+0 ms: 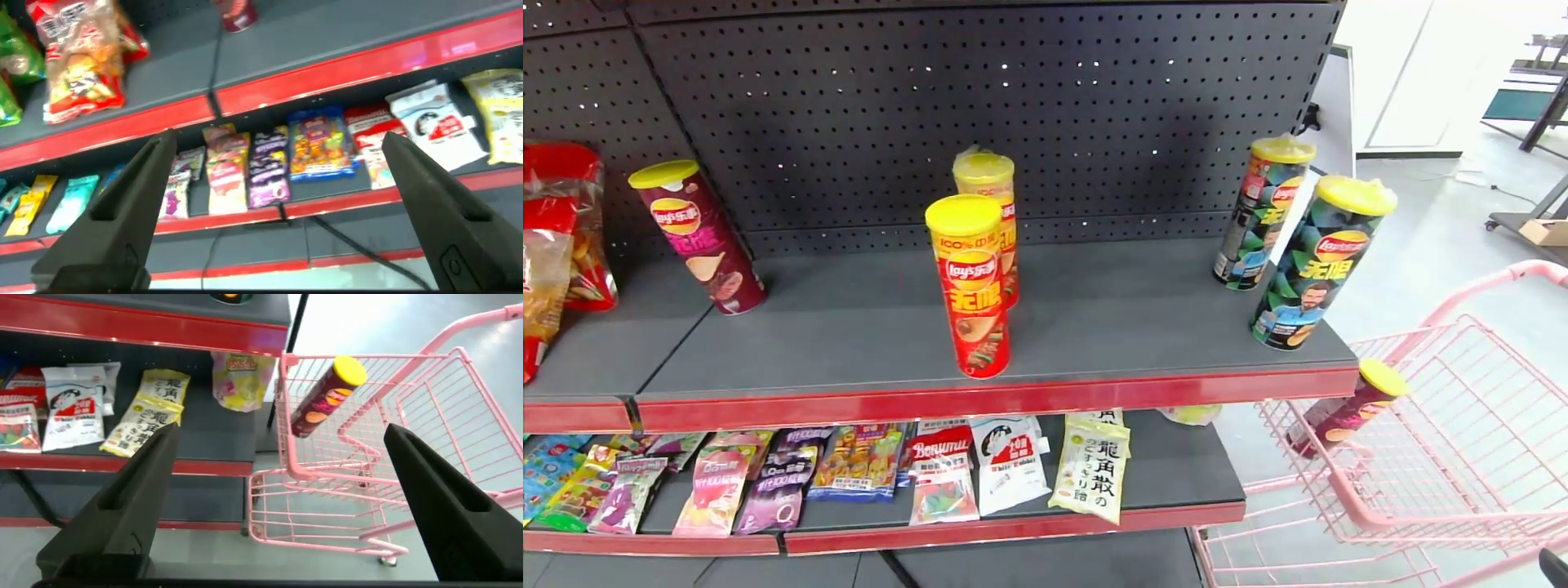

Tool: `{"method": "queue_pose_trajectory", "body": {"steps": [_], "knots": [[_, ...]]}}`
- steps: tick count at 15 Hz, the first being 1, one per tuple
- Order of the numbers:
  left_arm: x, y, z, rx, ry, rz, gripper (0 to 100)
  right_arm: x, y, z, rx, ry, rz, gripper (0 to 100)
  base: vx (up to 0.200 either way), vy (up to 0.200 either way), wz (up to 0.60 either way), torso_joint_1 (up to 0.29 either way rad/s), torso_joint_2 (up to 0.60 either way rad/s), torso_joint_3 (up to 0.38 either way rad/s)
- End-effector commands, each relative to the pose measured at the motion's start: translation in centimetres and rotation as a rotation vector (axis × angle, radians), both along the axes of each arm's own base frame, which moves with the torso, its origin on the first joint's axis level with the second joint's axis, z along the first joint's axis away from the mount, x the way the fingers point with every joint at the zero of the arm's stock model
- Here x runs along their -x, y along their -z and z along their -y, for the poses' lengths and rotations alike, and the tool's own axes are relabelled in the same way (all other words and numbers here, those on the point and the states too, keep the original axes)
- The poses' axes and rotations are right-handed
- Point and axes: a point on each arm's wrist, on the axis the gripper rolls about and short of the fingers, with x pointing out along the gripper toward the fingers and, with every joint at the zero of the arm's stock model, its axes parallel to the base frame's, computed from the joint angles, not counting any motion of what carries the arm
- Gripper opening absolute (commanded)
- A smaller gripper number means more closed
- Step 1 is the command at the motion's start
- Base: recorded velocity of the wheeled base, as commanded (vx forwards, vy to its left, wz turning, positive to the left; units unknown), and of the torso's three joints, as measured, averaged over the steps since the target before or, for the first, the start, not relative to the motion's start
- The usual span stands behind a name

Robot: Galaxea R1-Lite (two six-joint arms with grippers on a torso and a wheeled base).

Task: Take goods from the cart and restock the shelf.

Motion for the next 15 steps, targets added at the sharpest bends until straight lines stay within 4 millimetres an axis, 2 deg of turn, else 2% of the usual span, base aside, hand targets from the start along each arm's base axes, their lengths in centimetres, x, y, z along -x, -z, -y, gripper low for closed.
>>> {"method": "queue_pose_trajectory", "body": {"steps": [1, 8, 13, 15], "knots": [[-0.14, -0.02, 0.03, -0.002, 0.001, -0.009, 100, -0.23, -0.10, -0.03, 0.003, -0.001, -0.013, 100, 0.000, -0.200, 0.00, 0.002, 0.00, 0.007], [-0.36, -0.11, 0.08, -0.008, 0.000, -0.023, 100, -0.60, -0.16, -0.08, 0.005, -0.007, -0.036, 100, 0.000, -0.200, 0.00, 0.001, 0.00, 0.000], [-0.21, -0.09, 0.07, -0.021, 0.012, -0.014, 100, -0.78, -0.13, -0.11, 0.010, -0.008, -0.050, 100, 0.000, 0.000, 0.00, 0.000, 0.00, 0.000], [-0.19, -0.09, 0.06, -0.021, 0.014, -0.013, 100, -0.80, -0.11, -0.10, 0.012, -0.007, -0.053, 100, 0.000, 0.000, -0.60, -0.002, 0.00, 0.000]]}}
